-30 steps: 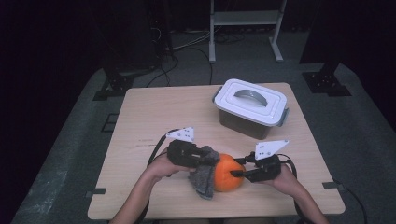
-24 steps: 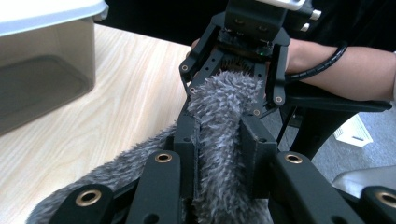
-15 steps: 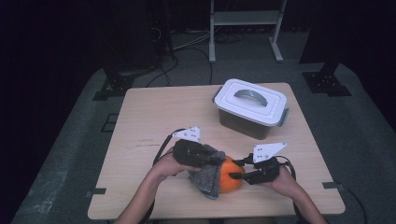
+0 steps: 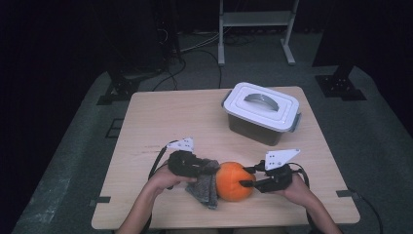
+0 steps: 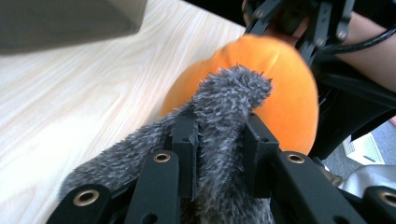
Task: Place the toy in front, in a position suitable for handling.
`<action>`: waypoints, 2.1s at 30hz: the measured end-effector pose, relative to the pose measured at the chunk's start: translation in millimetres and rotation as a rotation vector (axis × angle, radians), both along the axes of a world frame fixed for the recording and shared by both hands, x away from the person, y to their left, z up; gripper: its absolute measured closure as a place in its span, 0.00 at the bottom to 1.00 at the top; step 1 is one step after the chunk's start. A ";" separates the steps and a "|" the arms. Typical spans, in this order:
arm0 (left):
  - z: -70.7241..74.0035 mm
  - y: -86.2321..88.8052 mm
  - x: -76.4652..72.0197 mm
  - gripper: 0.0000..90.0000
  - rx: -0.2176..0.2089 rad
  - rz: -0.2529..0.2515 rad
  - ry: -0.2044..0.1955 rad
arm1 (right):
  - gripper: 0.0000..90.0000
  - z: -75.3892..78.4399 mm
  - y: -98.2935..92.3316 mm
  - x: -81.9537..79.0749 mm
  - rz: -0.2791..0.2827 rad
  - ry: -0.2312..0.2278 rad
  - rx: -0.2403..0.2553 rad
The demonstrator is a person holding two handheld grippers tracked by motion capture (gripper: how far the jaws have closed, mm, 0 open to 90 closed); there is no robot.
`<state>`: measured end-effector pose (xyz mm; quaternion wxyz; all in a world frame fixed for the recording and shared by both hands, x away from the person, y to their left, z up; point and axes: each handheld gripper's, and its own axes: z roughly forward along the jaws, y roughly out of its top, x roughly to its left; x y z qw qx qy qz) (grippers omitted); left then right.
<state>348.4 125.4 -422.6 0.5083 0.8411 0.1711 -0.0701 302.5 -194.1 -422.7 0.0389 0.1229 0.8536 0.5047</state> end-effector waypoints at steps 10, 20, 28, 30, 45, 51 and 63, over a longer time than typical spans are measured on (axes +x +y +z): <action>8.9 -3.0 -0.6 0.78 -0.042 -0.028 -0.003 | 0.61 -0.3 -1.7 0.5 -0.005 -0.001 0.004; 48.2 -53.4 -13.4 0.78 -0.036 -0.173 -0.104 | 0.61 0.5 2.4 -2.2 -0.006 -0.018 -0.012; 52.8 -81.5 -16.5 0.78 0.012 -0.230 -0.123 | 0.61 0.2 3.1 -4.6 0.002 -0.023 -0.014; 47.5 -77.7 -11.9 0.78 0.007 -0.215 -0.105 | 0.61 0.0 2.2 -4.2 0.003 -0.018 -0.012; 26.2 -35.1 2.2 0.78 -0.070 -0.101 -0.018 | 0.61 0.5 -3.5 -1.6 0.012 -0.020 -0.019; 12.9 -19.5 4.5 0.77 -0.074 -0.062 0.012 | 0.61 -0.3 -11.7 1.2 0.010 -0.014 -0.017; 12.2 -25.8 3.5 0.77 -0.079 -0.049 0.017 | 0.42 6.2 -25.2 7.9 -0.035 0.051 -0.001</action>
